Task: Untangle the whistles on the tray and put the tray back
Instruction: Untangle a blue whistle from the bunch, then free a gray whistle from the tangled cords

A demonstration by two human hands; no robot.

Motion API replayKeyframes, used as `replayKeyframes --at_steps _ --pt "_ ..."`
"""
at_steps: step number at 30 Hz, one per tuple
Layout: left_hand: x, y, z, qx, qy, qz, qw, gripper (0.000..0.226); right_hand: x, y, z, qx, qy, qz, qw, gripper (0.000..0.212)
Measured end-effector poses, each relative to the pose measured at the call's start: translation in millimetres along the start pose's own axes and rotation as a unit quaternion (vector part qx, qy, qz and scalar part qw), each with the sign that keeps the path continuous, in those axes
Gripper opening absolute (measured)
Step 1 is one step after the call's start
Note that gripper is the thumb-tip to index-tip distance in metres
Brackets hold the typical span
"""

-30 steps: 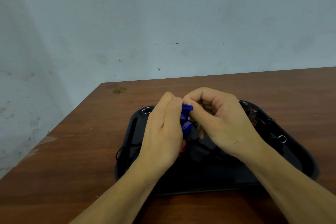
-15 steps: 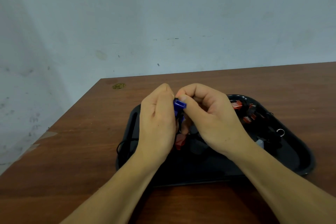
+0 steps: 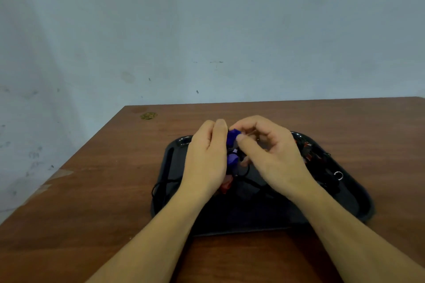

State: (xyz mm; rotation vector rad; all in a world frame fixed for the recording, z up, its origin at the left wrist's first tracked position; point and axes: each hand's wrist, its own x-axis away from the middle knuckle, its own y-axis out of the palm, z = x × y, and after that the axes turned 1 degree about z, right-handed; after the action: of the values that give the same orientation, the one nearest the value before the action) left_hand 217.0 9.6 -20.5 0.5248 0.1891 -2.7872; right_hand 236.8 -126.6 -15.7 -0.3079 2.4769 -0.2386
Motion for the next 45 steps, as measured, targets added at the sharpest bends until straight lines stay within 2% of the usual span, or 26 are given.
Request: replayKeyframes --at_steps 4,10,14,20,27,29,33,36,38,41,43,45 --pt "0.6 -8.0 0.9 -0.051 -0.006 -0.018 0.999 0.05 -3.4 -3.8 2.0 0.114 -0.034 -0.003 0.993 0.016" --pt "-3.6 -12.2 2.6 -0.027 0.017 -0.036 0.999 0.051 -19.4 -24.1 -9.2 0.214 -0.026 -0.047 0.975 0.008" --pt "-0.3 -6.9 0.9 -0.065 0.021 -0.026 0.997 0.051 -23.2 -47.5 -5.5 0.212 0.061 0.01 0.975 0.008" --pt "-0.1 -11.3 0.7 -0.079 0.03 -0.003 0.996 0.054 -19.0 -76.8 11.9 0.273 0.166 0.054 0.946 0.007" --pt "0.6 -9.9 -0.9 -0.085 0.009 -0.002 0.996 0.06 -10.3 -86.9 31.5 0.3 0.209 0.087 0.927 0.01" --pt "0.3 -10.0 -1.3 -0.085 0.008 0.007 0.996 0.061 -10.5 -86.1 37.1 0.331 0.21 0.066 0.917 0.008" --pt "-6.5 -12.6 -2.7 -0.077 -0.005 0.046 0.996 0.064 -18.9 -85.0 35.8 0.427 0.233 -0.021 0.873 0.011" --pt "-9.4 -12.9 -9.1 -0.066 -0.024 0.05 0.996 0.066 -26.8 -76.8 32.9 0.468 0.164 -0.021 0.868 0.007" --pt "-9.4 -13.5 -12.0 -0.067 -0.025 0.048 0.996 0.067 -33.5 -60.8 31.9 0.462 0.093 -0.055 0.88 0.019" --pt "-9.8 -12.7 -11.7 -0.072 -0.028 0.049 0.996 0.068 -46.1 -32.5 32.8 0.466 0.02 -0.146 0.873 0.037" --pt "-9.1 -11.5 -11.3 -0.071 -0.026 0.048 0.996 0.068 -51.7 -19.0 34.4 0.457 0.023 -0.2 0.867 0.05" --pt "-8.8 -11.3 -11.4 -0.073 -0.028 0.046 0.996 0.067 -56.4 -11.5 36.9 0.461 0.042 -0.239 0.854 0.053"
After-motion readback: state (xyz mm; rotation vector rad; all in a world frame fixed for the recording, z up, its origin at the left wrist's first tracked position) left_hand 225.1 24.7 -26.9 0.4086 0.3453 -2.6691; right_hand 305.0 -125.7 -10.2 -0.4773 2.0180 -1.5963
